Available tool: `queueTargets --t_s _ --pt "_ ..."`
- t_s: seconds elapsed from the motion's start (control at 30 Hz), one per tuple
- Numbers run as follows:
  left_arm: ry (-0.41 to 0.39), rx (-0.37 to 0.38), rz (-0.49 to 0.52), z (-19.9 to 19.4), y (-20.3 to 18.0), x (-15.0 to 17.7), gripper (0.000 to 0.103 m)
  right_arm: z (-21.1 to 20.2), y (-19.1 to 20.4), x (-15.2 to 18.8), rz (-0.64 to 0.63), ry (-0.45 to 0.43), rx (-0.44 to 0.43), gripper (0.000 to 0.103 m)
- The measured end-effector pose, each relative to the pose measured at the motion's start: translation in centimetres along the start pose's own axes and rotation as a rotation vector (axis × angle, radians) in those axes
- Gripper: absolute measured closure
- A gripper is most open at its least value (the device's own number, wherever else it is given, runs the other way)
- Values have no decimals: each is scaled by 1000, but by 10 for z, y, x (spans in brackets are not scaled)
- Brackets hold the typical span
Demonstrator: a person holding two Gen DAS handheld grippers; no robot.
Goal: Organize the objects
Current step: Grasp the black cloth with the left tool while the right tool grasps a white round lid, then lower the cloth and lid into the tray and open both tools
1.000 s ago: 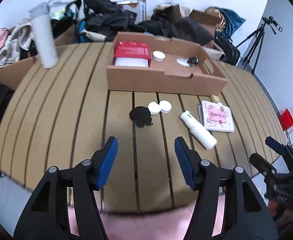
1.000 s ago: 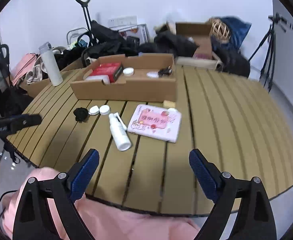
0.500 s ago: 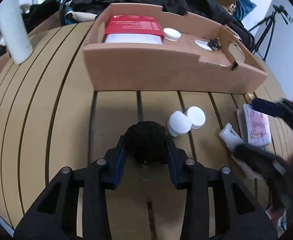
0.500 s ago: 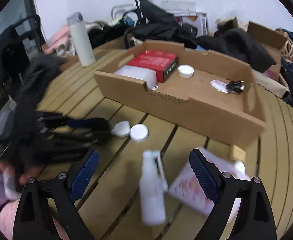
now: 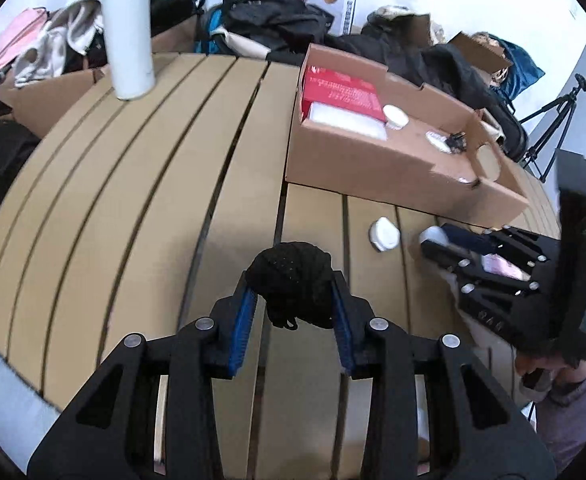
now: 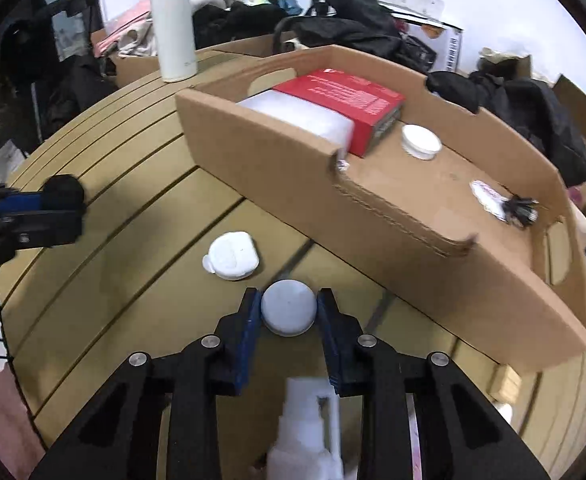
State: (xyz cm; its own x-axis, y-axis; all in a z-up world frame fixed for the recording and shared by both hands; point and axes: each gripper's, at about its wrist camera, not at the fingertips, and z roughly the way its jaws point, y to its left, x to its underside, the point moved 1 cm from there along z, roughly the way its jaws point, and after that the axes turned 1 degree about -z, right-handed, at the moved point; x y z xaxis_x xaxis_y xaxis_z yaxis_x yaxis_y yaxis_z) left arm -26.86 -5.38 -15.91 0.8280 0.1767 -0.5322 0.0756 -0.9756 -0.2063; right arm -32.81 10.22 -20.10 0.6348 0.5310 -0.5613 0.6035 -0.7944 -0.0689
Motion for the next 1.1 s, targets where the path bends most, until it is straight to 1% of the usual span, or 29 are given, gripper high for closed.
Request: queueTargets --t_s 0.03,0.07,0.1,0.17,0.2,0.27,0.37,0.43,0.47,0.53,0.57,0.63,0.7,0.77,0.83,0.9,0.97,1.0,1.07,1.1 --pt "-10 5 2 -12 -1 3 71 -12 -1 0 9 -18 6 72" --pt "-17 13 6 -23 -4 6 71 -35 -1 1 19 -58 14 72" --pt "-19 19 14 -36 -8 10 71 -49 1 1 24 -81 19 72" --pt "-5 20 29 -50 -17 15 71 -92 3 9 55 -133 37 72" --pt "7 17 39 -56 -21 20 71 -103 4 13 75 -142 37 72" --pt "7 22 58 -73 -29 32 71 -135 9 36 125 -144 -2 72" --pt "15 52 72 -93 -41 50 71 -166 21 76 199 -143 -22 72" --pt "36 49 107 -102 -53 63 71 -180 28 97 253 -140 -32 72" --pt "38 42 123 -106 -57 68 71 -188 32 111 293 -131 -54 72" --pt "34 43 138 -113 -64 78 71 -199 39 124 302 -123 -65 72" --pt "34 46 141 -117 -67 83 71 -204 42 131 291 -116 -46 72" --pt "27 49 142 -122 -71 89 71 -209 43 136 293 -112 -21 72" --pt "21 49 151 -127 -77 93 71 -216 42 140 303 -122 -17 72" --pt "6 67 161 -133 -82 94 71 -222 41 141 309 -137 -12 72" --pt "-4 99 158 -137 -84 87 71 -227 38 140 316 -150 -6 72" --pt "7 144 150 -137 -87 74 71 -230 28 138 337 -159 -5 72" --pt "13 193 153 -134 -94 51 71 -232 14 132 369 -167 -24 72" --pt "14 215 154 -131 -98 32 71 -232 3 125 381 -172 -31 72" --pt "23 252 169 -124 -108 5 71 -233 -15 106 381 -185 -24 72" --pt "29 276 173 -116 -113 -17 71 -233 -25 93 368 -200 -19 72"
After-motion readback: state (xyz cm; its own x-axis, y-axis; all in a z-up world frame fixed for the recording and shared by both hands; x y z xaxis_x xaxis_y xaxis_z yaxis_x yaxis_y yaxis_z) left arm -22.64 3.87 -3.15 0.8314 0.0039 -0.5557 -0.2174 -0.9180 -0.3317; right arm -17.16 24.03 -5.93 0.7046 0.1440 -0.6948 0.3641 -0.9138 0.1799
